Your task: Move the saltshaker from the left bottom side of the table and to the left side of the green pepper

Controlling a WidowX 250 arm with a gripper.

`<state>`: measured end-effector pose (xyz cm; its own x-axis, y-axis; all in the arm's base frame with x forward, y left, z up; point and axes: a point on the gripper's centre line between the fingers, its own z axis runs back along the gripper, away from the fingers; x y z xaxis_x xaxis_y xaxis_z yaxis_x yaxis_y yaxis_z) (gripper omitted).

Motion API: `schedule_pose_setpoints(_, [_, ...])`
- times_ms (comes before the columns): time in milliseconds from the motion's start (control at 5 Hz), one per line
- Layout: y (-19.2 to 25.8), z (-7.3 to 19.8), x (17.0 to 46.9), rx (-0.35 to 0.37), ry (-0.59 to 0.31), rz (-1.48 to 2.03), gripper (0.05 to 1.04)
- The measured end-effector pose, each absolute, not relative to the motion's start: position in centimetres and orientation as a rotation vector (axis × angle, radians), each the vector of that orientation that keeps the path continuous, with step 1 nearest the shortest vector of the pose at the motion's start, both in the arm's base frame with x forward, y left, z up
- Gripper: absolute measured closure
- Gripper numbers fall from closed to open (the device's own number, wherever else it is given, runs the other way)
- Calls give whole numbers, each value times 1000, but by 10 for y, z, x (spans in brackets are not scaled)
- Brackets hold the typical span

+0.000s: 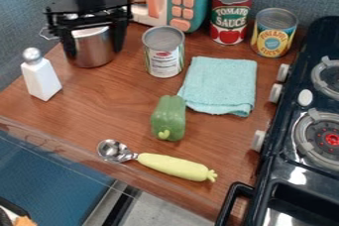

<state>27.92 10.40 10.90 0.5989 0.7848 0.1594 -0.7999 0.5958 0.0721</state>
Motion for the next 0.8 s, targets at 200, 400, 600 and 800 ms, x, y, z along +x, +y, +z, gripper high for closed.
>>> schedule_pose_setpoints(200, [112,112,277,196,-145,995,84])
schedule_pose_setpoints(400, [119,116,276,306,-193,1045,84])
schedule_pose_setpoints(600, [126,117,275,332,-211,1086,84])
schedule_pose_setpoints(800, [135,125,275,363,-236,1126,84])
